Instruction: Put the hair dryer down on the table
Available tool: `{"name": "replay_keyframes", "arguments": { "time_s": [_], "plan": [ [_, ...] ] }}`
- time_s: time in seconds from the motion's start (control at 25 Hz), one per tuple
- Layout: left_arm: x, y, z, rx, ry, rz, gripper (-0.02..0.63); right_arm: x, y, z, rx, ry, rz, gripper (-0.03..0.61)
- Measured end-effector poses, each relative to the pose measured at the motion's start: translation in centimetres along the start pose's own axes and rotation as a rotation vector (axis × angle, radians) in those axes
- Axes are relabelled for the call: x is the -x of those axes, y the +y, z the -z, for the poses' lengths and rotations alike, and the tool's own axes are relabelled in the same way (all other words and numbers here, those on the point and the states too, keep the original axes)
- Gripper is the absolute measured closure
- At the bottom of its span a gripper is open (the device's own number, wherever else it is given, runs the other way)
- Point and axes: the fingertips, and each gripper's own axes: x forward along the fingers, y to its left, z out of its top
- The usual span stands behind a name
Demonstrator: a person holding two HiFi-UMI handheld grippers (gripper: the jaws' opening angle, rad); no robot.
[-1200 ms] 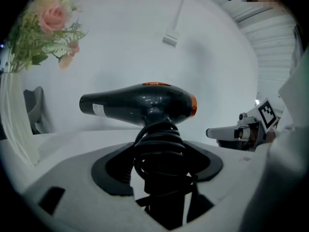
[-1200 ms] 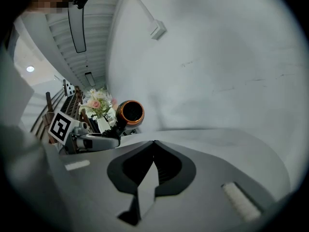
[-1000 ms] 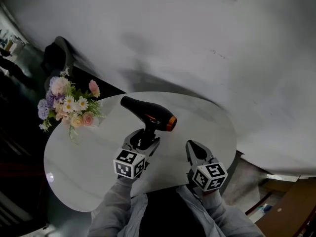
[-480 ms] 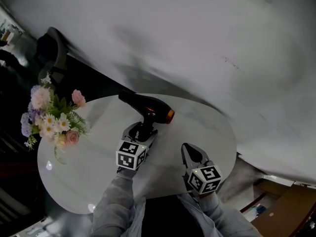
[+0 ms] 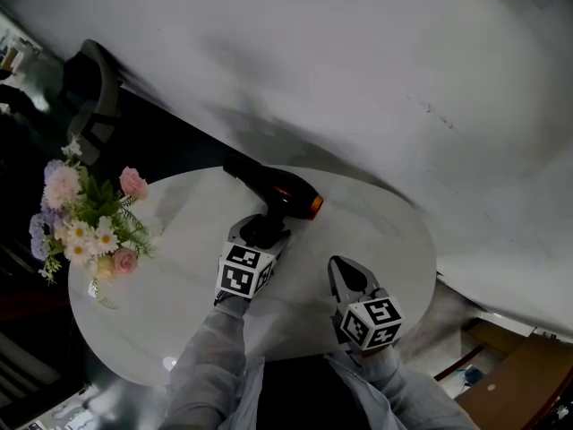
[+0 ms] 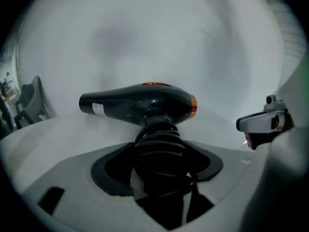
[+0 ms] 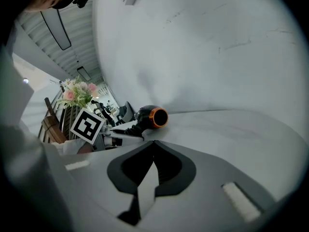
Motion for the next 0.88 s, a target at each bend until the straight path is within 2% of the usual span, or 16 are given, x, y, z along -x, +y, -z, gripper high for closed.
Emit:
{"name": "replay_keyframes", "arguments": {
  "time_s": [0.28,0.48,0.64,0.76,0.88],
  "plan": [
    [-0.1,-0.6,0.3,-0.027,0.015,0.014,0.296,0.3,0.1,0.2,-0.003,-0.001,0.000,0.569],
    [0.3,-1.0,-0.1,-0.068,-0.021,0.010,0.215,1.3,0.3,0.2,0.010,-0.012,0.001,0.569],
    [1.4,-0.8,0.1,-0.107,-0.022,-0.027,0.186,2.2,0.6,-0.1,0.024,-0.028,0.004,0.569],
    [2.8,-0.8,0.7,-0.081,-0.032,-0.030,0.186,3.0,1.2,-0.4,0.030,-0.048,0.007,0.569],
    [4.4,-0.7,1.3,-0.017,-0.053,-0.022,0.190,3.8,1.9,-0.3,0.036,-0.061,0.006,0.569]
  ]
}}
